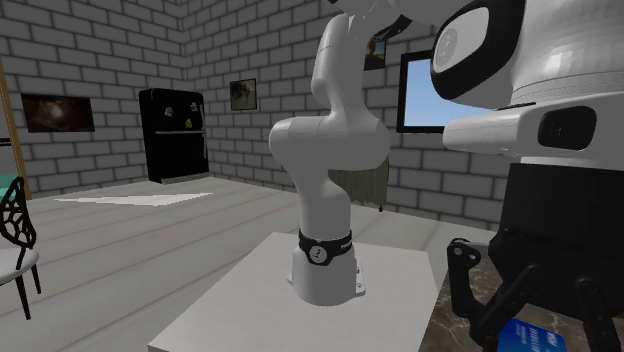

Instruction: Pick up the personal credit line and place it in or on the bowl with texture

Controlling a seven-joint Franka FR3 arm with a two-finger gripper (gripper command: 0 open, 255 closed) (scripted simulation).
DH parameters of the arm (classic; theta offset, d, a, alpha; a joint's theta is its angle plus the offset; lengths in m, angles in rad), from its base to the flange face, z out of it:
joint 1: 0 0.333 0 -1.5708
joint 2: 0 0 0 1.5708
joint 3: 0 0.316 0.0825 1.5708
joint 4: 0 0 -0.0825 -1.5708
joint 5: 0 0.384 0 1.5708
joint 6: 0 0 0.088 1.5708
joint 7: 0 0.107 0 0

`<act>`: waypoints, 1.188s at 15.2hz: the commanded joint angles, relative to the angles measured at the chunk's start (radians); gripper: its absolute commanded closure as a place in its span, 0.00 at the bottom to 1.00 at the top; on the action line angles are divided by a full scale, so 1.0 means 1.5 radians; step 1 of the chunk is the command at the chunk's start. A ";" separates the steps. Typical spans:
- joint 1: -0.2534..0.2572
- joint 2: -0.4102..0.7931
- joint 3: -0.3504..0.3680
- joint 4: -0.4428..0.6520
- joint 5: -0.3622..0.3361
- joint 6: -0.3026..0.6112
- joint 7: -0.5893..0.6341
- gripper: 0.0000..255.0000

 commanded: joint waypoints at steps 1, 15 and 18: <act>0.000 0.001 0.000 -0.003 0.000 -0.001 0.000 1.00; 0.027 -0.070 -0.056 0.043 0.008 -0.117 -0.026 1.00; 0.031 -0.086 -0.071 0.059 0.007 -0.149 -0.031 1.00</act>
